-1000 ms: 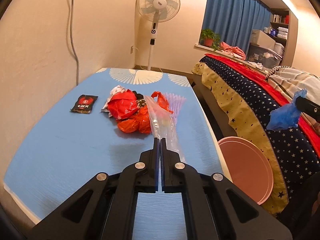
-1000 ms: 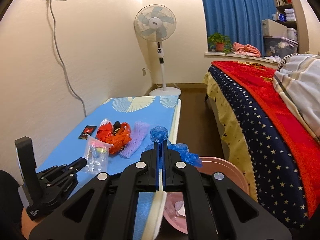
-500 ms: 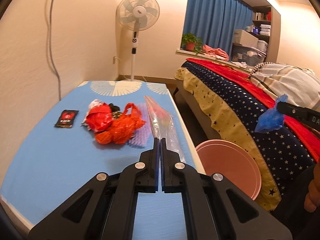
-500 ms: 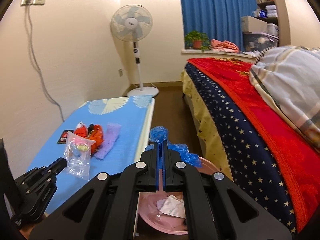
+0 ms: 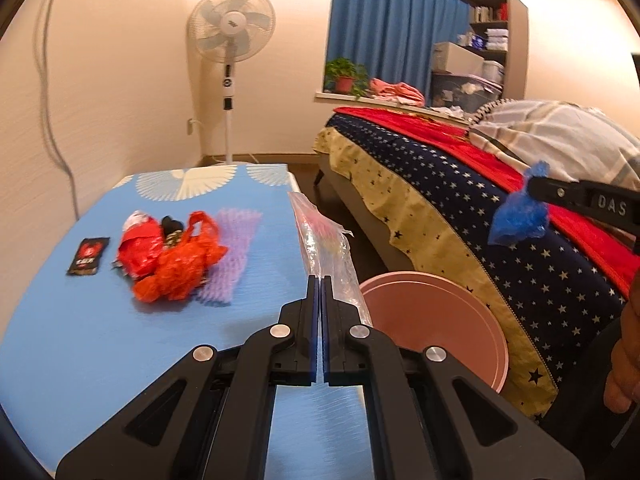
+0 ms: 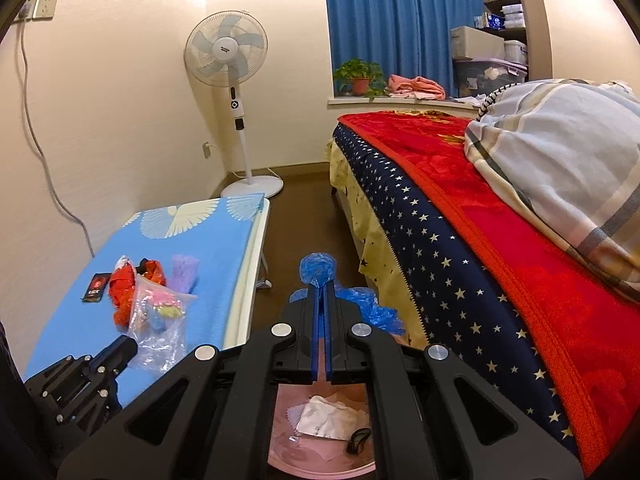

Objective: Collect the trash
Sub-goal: 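Carry the clear bag and blue bag over the pink bin with both grippers, then open both grippers to drop the clear and blue bags into the bin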

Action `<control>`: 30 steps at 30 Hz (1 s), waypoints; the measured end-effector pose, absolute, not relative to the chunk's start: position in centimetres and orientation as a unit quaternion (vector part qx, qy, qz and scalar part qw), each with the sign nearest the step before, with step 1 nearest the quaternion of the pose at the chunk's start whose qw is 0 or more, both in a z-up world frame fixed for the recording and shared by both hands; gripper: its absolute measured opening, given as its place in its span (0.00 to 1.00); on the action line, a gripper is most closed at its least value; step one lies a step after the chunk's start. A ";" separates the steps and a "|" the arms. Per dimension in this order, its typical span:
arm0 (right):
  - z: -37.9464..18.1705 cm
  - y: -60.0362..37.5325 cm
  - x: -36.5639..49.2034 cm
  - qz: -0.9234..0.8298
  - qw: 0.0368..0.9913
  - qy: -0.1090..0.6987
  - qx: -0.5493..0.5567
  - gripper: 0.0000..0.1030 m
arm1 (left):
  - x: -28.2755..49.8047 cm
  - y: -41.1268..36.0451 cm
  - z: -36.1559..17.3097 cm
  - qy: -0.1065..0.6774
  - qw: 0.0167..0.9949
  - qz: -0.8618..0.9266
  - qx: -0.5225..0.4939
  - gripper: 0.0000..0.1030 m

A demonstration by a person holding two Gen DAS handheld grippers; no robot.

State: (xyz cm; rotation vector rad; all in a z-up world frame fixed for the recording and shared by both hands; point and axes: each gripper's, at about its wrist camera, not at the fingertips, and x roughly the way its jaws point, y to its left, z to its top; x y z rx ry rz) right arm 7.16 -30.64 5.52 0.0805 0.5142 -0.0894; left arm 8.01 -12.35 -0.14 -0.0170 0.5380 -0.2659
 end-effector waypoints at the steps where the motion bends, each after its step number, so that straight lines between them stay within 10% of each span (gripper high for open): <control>1: 5.4 -30.7 7.3 -0.046 0.965 0.255 0.039 0.02 | 8.1 -12.7 -0.3 0.266 0.954 -0.137 -0.006 0.01; 23: 4.1 -32.3 9.7 -0.066 0.954 0.286 0.068 0.04 | 11.3 -17.0 -3.9 0.319 0.925 -0.205 0.001 0.01; 30: 4.0 -32.9 9.4 -0.081 0.952 0.285 0.079 0.35 | 11.9 -16.6 -5.3 0.353 0.911 -0.211 -0.020 0.26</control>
